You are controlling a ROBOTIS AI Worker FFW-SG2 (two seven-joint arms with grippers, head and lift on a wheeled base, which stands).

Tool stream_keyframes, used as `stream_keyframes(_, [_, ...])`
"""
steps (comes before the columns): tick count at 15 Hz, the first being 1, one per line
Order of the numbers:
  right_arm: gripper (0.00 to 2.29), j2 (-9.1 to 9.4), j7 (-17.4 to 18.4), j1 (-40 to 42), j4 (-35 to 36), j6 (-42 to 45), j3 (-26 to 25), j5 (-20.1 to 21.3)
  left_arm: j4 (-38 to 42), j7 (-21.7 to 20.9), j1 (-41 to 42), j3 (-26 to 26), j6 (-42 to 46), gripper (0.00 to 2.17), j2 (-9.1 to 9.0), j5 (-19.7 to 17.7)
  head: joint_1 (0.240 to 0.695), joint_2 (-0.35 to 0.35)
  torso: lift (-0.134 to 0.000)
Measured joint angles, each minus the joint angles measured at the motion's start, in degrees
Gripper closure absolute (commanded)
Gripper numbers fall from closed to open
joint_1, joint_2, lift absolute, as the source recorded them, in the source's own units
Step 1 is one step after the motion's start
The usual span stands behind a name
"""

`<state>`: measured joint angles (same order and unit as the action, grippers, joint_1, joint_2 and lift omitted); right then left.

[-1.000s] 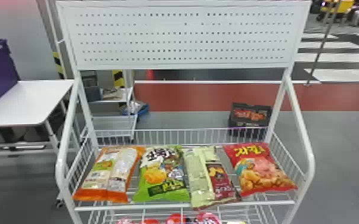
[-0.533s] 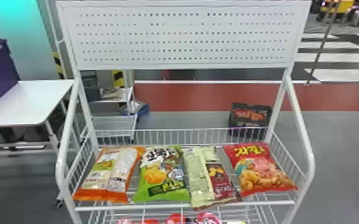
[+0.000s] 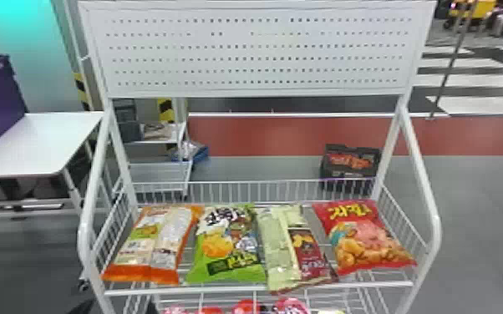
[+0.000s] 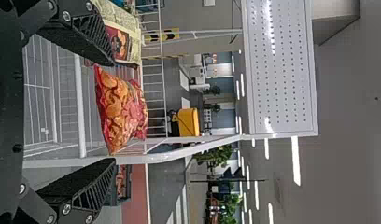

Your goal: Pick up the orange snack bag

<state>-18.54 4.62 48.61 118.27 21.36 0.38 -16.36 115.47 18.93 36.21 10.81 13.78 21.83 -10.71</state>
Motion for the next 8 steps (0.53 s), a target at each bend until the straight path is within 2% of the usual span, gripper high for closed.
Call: stream_keyframes(8, [0.17, 0.00, -0.03, -0.27, -0.34, -0.05, 0.89, 0.36, -9.10, -0.14, -19.99, 5.63, -19.23, 0.09, -3.87, -1.50, 0.499, 0.000, 0.000])
